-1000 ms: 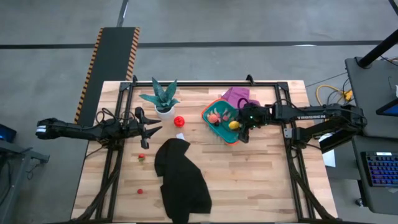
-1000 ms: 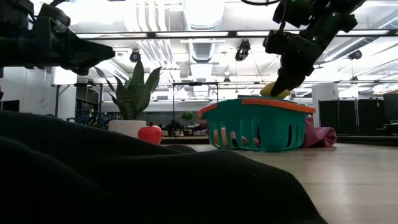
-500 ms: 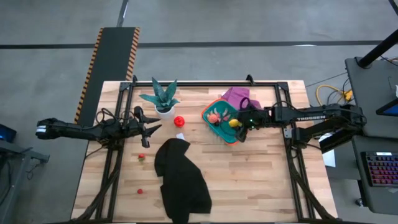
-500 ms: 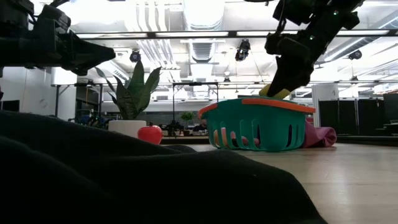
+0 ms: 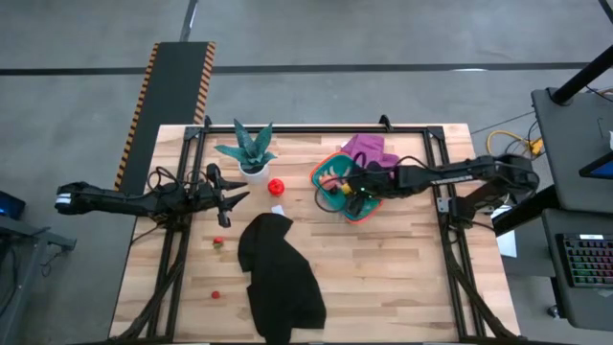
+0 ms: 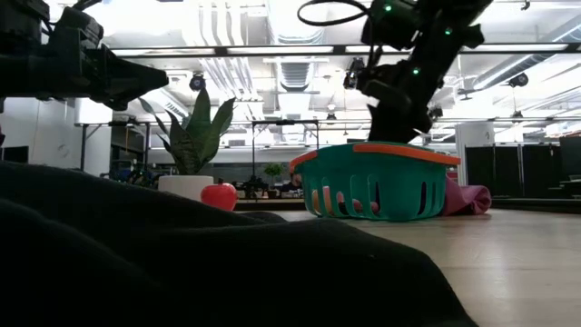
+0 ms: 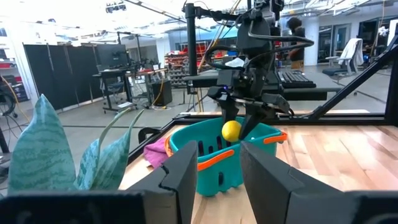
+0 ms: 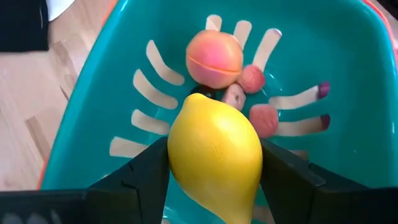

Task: Pick and placing Produce into tupperware
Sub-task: Put the lemon into the green basket, then put the strawberry into the green basket

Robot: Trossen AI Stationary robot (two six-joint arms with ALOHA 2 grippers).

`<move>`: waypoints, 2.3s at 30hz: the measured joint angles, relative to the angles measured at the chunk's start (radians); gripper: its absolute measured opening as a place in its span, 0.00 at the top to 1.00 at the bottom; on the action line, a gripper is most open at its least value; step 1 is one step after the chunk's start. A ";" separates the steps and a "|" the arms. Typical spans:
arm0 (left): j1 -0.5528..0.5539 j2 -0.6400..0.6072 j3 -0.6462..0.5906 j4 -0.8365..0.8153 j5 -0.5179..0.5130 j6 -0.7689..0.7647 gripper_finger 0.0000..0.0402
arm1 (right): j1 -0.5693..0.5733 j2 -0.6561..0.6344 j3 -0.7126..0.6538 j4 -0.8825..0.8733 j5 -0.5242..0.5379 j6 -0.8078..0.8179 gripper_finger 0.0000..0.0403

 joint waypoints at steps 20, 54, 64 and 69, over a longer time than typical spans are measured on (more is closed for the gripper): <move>0.000 0.000 0.000 0.000 0.000 -0.002 0.73 | 0.000 0.129 0.106 -0.165 -0.031 0.000 0.49; 0.000 0.000 0.000 0.000 0.001 -0.003 0.73 | 0.125 -0.140 0.070 0.506 -0.239 -0.452 0.19; -0.001 0.000 0.000 0.000 0.023 -0.049 0.73 | 0.188 -0.133 -0.011 0.583 -0.284 -0.454 0.19; -0.001 -0.003 0.000 0.001 0.015 0.006 0.73 | 0.185 -0.037 -0.019 0.608 -0.229 -0.441 0.19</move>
